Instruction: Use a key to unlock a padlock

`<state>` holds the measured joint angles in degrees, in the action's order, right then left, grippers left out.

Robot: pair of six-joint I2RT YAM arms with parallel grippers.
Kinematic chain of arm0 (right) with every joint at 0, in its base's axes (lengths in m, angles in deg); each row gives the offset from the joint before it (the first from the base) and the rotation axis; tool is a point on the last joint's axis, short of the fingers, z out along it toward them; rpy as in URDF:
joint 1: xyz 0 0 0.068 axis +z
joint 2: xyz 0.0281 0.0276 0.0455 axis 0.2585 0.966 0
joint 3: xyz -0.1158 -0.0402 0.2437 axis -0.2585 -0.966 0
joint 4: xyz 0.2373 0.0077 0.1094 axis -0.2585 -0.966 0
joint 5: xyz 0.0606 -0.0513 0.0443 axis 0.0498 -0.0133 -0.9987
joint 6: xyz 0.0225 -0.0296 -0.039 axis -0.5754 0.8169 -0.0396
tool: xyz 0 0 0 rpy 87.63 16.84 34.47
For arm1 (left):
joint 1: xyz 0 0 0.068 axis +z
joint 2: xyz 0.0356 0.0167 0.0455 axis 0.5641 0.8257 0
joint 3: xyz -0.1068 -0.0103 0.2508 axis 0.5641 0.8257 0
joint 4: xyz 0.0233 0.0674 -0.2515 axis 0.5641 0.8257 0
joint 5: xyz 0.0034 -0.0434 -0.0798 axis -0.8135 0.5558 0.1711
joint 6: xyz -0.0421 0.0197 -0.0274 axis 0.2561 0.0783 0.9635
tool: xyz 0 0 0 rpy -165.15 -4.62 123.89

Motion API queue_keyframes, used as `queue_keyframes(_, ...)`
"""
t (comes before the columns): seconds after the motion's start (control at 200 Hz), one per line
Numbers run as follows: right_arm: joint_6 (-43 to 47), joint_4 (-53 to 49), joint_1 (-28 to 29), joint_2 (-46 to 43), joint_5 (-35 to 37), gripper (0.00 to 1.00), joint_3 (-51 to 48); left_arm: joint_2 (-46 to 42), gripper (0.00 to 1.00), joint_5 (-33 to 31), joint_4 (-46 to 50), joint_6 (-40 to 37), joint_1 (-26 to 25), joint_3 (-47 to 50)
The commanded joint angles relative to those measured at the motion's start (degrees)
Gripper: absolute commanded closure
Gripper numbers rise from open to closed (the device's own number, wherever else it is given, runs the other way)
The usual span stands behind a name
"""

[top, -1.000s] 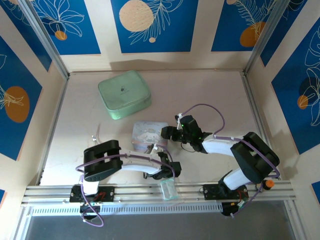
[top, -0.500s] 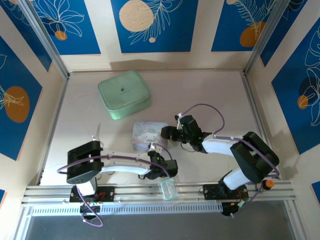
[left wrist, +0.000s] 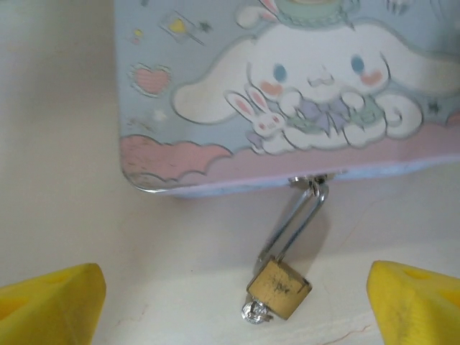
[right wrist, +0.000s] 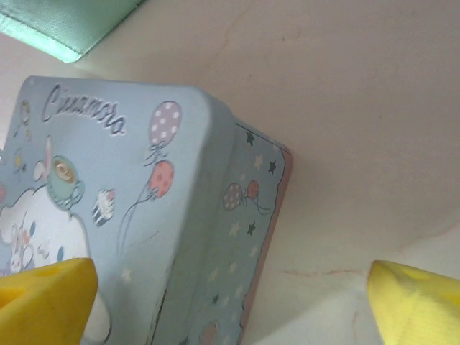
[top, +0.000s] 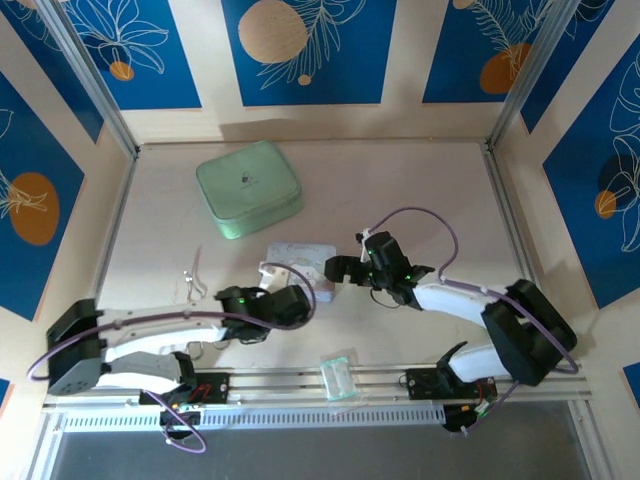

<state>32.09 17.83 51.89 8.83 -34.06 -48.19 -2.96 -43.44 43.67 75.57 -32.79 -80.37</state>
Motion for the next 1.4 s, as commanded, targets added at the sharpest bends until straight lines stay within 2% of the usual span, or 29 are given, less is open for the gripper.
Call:
queue_keyframes(0.0,2.50,-6.29,0.53,-6.37,3.79,0.01,-0.93,-5.40,0.06,4.75,-7.88,-1.01,4.37,3.90)
queue_keyframes(0.195,5.90,-14.01,1.36,-14.57,1.57,0.01,-0.42,-12.86,0.05,9.07,-13.52,-2.63,9.82,8.69)
queue_keyframes(0.3,5.10,-17.81,3.79,-16.10,1.88,0.01,0.00,-14.47,0.01,10.69,-14.48,-3.52,11.67,9.75)
queue_keyframes(0.395,4.35,-20.78,9.39,-16.28,6.29,0.00,0.89,-14.76,0.01,11.98,-14.97,-4.18,13.60,10.60)
queue_keyframes(0.505,3.58,-21.17,17.91,-15.98,13.31,0.03,1.66,-14.26,0.01,12.60,-14.69,-4.67,15.22,10.68)
queue_keyframes(0.58,1.71,-20.44,21.73,-14.98,15.69,0.04,2.08,-13.80,0.01,12.68,-14.75,-4.58,15.60,10.67)
queue_keyframes(0.67,-1.42,-17.99,24.73,-11.94,15.05,0.09,2.62,-13.40,0.01,13.66,-16.28,-4.32,15.88,11.15)
queue_keyframes(0.86,-3.20,-14.46,30.08,0.54,14.15,0.24,7.73,-12.87,0.01,13.80,-16.94,-4.84,16.96,11.33)
queue_keyframes(0.9,-3.76,-14.31,30.46,3.63,13.77,0.28,9.59,-13.02,0.01,13.64,-16.30,-5.11,17.35,11.08)
queue_keyframes(1.066,-3.91,-12.54,30.86,12.97,11.28,0.38,15.15,-14.83,0.01,12.39,-14.27,-4.99,18.21,11.11)
queue_keyframes(1.256,-4.56,-12.07,30.82,20.39,8.97,0.45,19.38,-16.47,0.01,11.44,-11.15,-4.08,19.96,12.29)
queue_keyframes(1.396,-5.49,-13.58,31.70,23.55,10.31,0.48,21.18,-18.04,0.01,11.51,-10.79,-4.14,20.72,13.34)
